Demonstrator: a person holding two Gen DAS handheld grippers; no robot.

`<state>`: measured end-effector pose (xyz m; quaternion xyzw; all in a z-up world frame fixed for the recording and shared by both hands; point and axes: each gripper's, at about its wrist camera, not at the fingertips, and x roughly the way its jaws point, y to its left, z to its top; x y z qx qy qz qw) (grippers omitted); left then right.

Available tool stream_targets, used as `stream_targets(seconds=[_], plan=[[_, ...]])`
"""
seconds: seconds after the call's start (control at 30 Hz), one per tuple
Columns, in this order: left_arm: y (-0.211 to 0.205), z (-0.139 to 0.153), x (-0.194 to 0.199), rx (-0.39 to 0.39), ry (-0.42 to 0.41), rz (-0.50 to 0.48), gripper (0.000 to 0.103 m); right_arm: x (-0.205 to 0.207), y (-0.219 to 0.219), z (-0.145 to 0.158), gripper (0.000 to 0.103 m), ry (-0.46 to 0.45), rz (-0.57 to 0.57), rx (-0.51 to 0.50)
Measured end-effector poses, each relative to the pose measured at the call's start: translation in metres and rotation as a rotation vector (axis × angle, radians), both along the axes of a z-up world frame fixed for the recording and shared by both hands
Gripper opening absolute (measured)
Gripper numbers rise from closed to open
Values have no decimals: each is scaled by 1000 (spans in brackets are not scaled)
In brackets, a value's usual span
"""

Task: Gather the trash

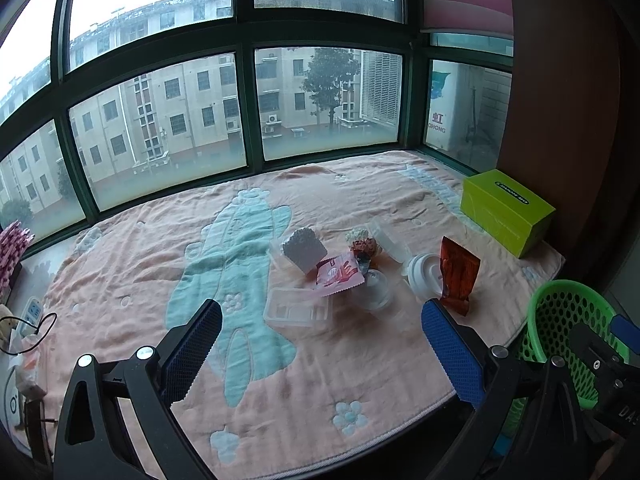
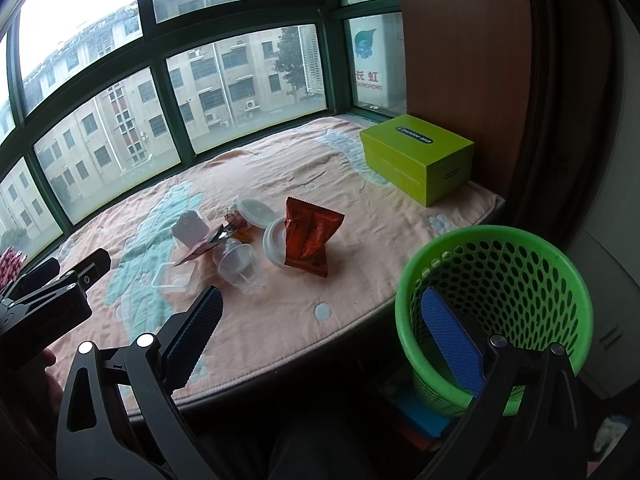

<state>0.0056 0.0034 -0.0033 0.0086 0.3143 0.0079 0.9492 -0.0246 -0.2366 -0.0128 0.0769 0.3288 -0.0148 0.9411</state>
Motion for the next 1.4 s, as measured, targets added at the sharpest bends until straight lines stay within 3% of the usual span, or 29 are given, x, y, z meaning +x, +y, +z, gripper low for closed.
stream_targets(seconds=[1.4], plan=[[7, -20, 58, 4, 89, 16, 97, 70, 8, -18, 98, 104, 45, 16]])
